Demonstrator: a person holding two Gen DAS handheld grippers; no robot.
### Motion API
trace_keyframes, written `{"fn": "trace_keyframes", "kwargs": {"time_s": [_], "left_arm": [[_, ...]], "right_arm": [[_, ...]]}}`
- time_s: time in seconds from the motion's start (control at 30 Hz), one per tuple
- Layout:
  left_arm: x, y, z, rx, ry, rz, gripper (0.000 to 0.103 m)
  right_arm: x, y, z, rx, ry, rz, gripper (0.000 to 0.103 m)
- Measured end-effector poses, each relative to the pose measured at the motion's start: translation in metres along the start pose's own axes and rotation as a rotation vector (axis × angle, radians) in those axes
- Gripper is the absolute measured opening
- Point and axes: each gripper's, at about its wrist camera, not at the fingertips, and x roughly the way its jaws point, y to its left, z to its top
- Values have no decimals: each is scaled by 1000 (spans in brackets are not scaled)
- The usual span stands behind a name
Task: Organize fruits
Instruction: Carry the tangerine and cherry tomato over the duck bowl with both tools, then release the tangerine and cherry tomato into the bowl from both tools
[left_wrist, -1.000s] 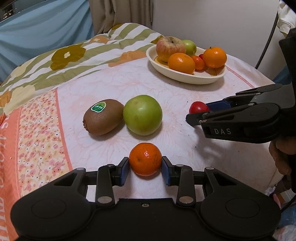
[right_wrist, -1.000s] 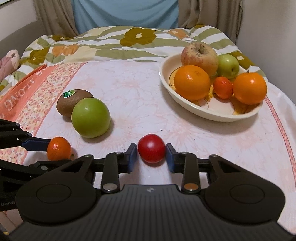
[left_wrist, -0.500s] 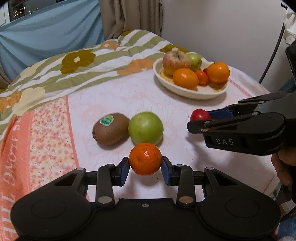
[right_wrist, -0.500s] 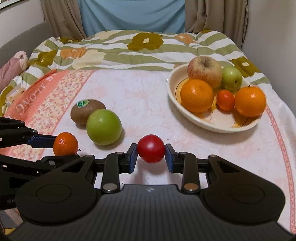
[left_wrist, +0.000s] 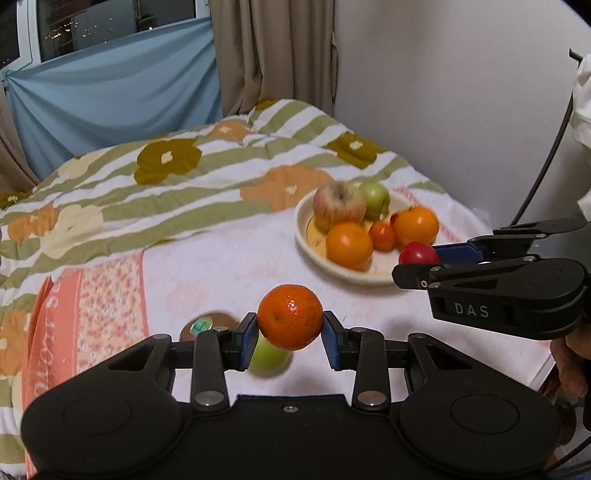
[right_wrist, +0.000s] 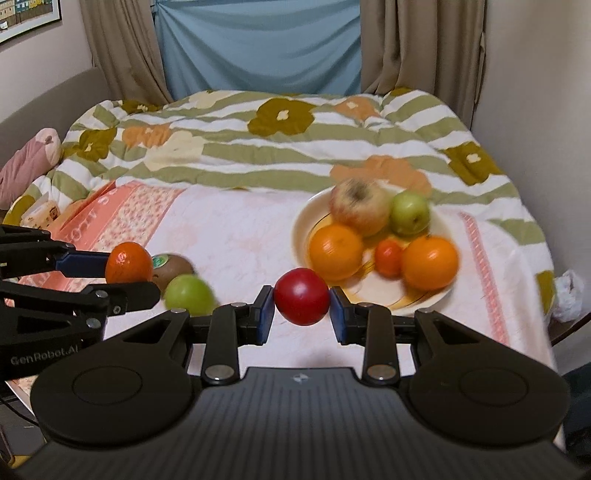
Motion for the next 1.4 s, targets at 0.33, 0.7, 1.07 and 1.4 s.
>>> {"fn": "trace_keyframes", "kwargs": {"time_s": [0.33, 0.7, 1.07, 1.4], "left_arm": [[19, -42, 54, -13, -43, 13, 40], [84, -82, 95, -33, -18, 18, 40], [158, -110, 112, -35, 57, 31, 40], [167, -114, 115, -20, 63, 78, 75]], "right_arm": [[-3, -74, 35, -5, -29, -15, 47], [38, -148, 63, -32, -9, 14, 47], [84, -188, 70, -60, 38, 69, 47], [97, -203, 69, -43, 54, 71, 47]]}}
